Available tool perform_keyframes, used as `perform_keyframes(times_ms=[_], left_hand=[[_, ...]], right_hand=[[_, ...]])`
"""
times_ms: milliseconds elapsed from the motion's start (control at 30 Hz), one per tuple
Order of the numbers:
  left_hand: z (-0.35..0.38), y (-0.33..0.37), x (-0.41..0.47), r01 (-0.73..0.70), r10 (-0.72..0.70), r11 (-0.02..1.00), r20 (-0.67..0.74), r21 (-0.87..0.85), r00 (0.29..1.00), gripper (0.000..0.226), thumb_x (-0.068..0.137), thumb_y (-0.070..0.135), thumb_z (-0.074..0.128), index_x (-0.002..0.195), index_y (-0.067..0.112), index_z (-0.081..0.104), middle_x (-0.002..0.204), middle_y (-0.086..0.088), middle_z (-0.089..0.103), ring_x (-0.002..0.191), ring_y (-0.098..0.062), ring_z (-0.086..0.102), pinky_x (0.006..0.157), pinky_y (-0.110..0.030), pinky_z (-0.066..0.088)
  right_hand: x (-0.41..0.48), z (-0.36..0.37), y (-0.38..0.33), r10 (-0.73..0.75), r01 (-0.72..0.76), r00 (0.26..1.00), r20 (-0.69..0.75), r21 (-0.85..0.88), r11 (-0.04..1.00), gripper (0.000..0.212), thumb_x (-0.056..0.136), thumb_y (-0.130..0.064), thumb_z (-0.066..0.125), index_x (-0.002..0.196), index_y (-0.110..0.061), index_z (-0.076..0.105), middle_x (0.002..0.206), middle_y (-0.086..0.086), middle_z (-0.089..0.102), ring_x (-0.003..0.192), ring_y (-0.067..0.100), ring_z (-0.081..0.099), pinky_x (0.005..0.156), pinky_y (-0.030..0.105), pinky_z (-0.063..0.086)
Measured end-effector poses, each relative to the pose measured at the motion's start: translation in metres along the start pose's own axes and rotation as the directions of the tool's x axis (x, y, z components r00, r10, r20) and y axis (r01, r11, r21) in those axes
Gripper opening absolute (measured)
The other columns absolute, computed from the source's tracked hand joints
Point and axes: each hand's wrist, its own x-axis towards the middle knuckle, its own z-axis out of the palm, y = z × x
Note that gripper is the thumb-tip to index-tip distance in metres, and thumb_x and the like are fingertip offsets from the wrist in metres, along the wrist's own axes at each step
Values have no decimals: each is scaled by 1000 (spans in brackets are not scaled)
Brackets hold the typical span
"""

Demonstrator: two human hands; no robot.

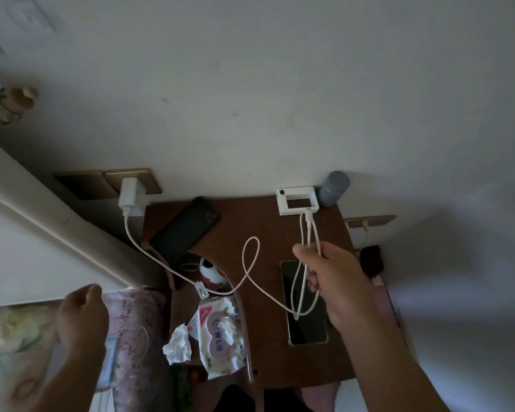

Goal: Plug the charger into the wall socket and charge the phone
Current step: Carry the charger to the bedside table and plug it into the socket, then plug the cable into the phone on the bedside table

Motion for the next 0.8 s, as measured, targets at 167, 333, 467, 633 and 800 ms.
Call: perform_keyframes(times_ms=[167, 333, 467, 633, 800], left_hand=[[-2, -17, -34, -73, 64, 984, 58, 162, 996, 24, 85, 25, 55, 100, 10, 67, 100, -23, 69, 94, -41, 62, 85, -46, 48], [2, -19, -64, -210, 177, 944, 146, 255, 973, 20, 87, 6, 57, 104, -2, 66, 101, -25, 68, 85, -33, 61, 80, -41, 45], [5, -15, -80, -314, 266, 914, 206, 256, 942, 16, 86, -1, 57, 98, -4, 68, 95, -19, 66, 73, -12, 57, 64, -12, 43], [11, -1, -95, -447, 388, 868, 269, 214, 882, 19, 85, -2, 56, 88, 13, 67, 98, -11, 61, 85, -31, 61, 72, -27, 50], [22, 32, -108, -552, 455, 808, 379, 204, 806, 19, 90, 7, 54, 105, 8, 66, 106, -9, 58, 87, -24, 59, 73, -33, 44]], right_hand=[[-7, -7, 1, -153, 142, 987, -49, -184, 973, 18, 87, -25, 63, 82, -8, 60, 66, 3, 54, 59, 12, 51, 58, 24, 43], [-15, -19, 8, -324, 276, 946, -25, -465, 842, 6, 94, -17, 52, 93, -18, 59, 75, -6, 55, 59, 3, 49, 46, 11, 33], [-22, -28, 14, -382, 276, 923, -47, -610, 742, 24, 99, -15, 40, 119, -15, 53, 95, -1, 62, 70, 5, 55, 55, 12, 33], [-43, -45, 9, -407, 296, 912, -48, -609, 736, 45, 97, -12, 44, 139, -19, 31, 102, 2, 65, 81, 10, 63, 67, 23, 53], [-73, -74, 0, -410, 384, 907, 94, -584, 715, 15, 98, -15, 41, 108, -25, 46, 81, 2, 62, 61, 15, 64, 59, 32, 57]])
